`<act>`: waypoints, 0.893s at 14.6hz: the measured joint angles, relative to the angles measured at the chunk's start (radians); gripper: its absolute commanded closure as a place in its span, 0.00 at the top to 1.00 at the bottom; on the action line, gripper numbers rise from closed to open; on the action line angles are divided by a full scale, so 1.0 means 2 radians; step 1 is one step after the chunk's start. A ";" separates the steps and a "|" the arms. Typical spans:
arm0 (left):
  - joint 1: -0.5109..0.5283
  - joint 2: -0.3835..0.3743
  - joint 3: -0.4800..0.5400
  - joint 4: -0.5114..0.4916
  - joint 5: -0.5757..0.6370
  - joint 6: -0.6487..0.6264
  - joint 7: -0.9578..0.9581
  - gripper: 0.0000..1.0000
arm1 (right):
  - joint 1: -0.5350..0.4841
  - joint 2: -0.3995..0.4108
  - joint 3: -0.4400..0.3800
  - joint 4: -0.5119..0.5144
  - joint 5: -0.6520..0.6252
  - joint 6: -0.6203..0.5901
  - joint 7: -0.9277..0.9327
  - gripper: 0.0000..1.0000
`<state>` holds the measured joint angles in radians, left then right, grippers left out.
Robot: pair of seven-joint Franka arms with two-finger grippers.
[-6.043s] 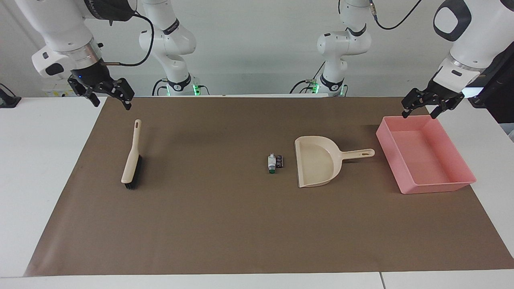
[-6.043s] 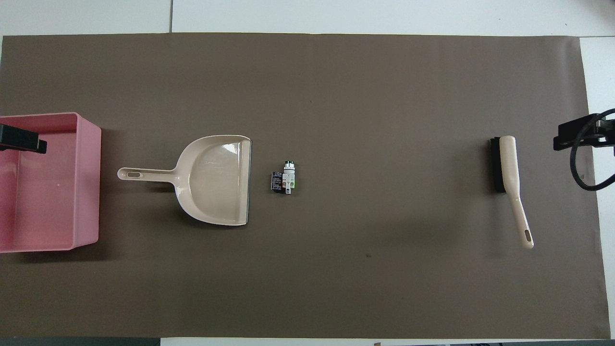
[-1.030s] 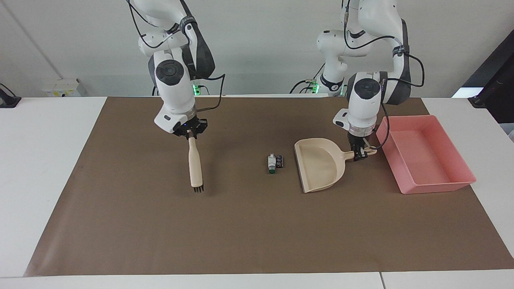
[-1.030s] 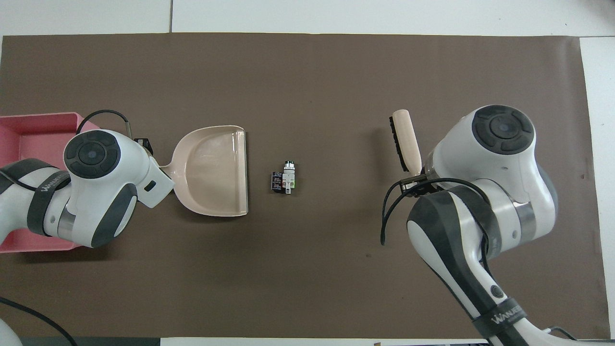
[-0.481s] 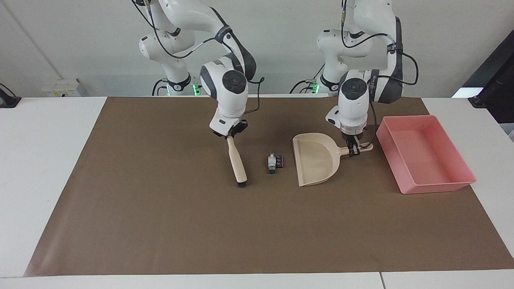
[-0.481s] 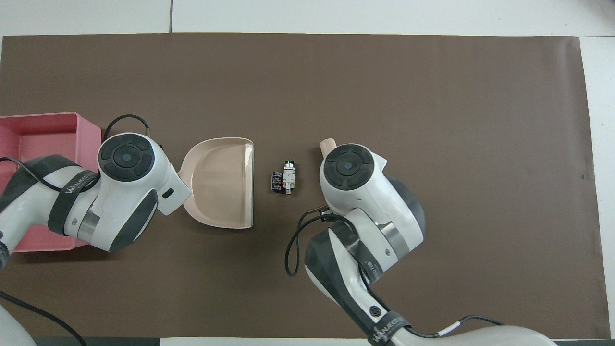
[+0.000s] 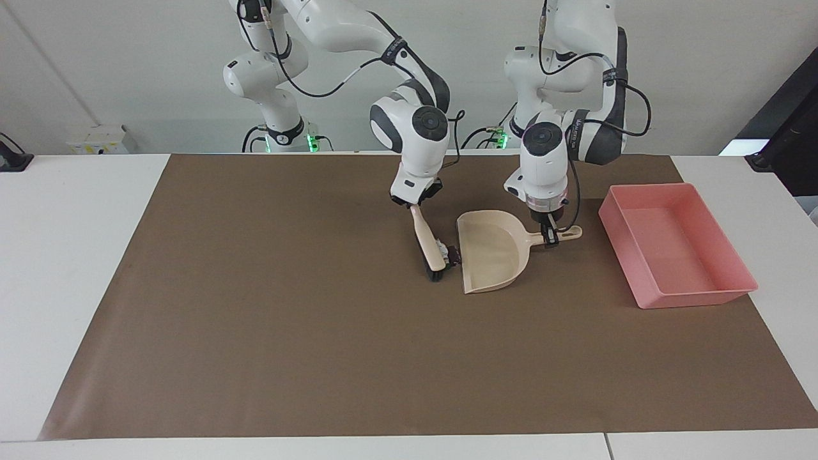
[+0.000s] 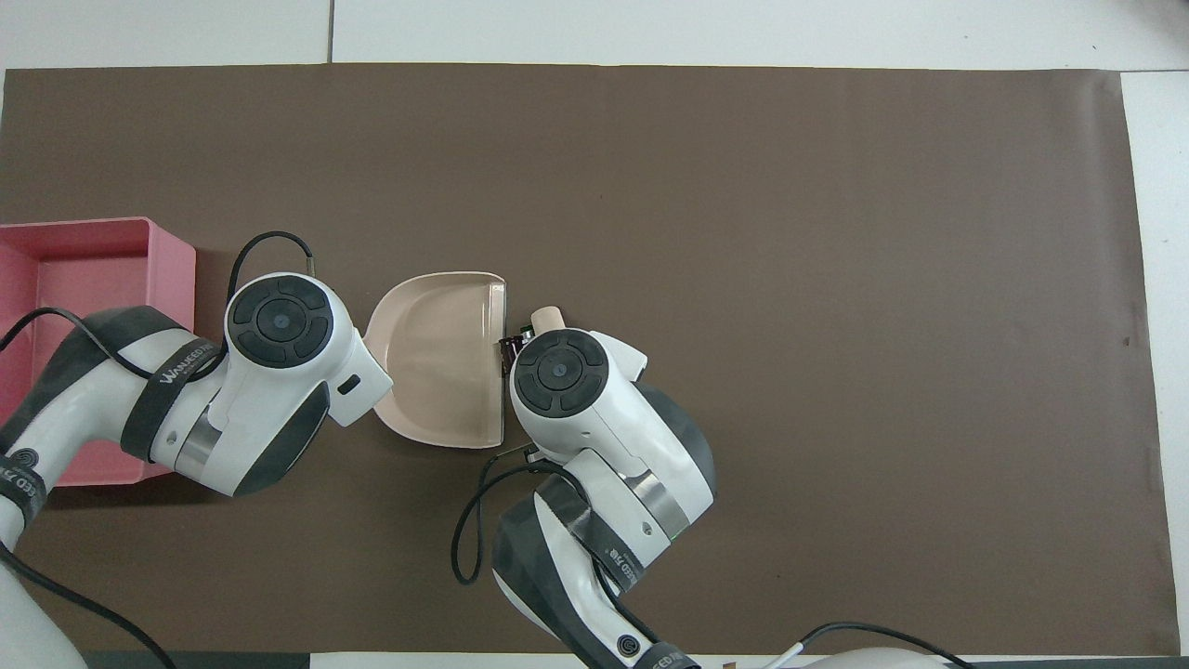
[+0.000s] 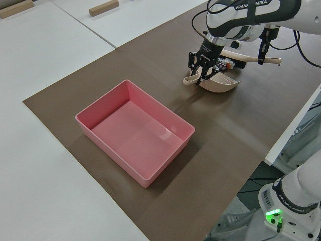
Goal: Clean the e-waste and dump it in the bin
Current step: 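Sweep the circuit board into the dustpan with the brush in the right gripper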
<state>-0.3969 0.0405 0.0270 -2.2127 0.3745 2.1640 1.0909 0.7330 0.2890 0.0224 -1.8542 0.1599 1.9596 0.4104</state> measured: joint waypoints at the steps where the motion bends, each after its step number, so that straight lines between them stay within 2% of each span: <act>1: 0.000 0.000 0.000 -0.003 0.000 0.003 0.000 0.00 | 0.002 0.001 0.003 0.001 0.025 0.016 -0.003 0.00; 4: 0.000 -0.002 0.001 -0.010 0.001 0.011 -0.001 0.00 | 0.005 0.012 0.018 0.006 0.127 0.097 -0.047 0.00; 7: 0.001 -0.003 0.002 -0.018 0.001 0.015 -0.002 0.00 | 0.011 0.020 0.020 0.013 0.184 0.145 -0.063 0.00; 10: 0.013 -0.005 0.002 -0.029 0.001 0.033 0.002 0.00 | 0.008 0.019 0.015 0.026 0.187 0.135 -0.063 0.00; 12: 0.018 -0.007 0.002 -0.034 -0.003 0.041 0.007 0.00 | 0.000 0.006 0.009 0.033 0.175 0.099 -0.047 0.00; 13: 0.022 -0.007 0.002 -0.034 -0.007 0.042 0.016 0.00 | -0.010 -0.010 0.005 0.035 0.149 0.074 -0.021 0.00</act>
<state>-0.3536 0.0258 0.0316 -2.2814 0.3612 2.2488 1.1234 0.7127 0.2684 0.0331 -1.7837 0.4586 2.1073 0.3684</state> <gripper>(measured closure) 0.670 0.736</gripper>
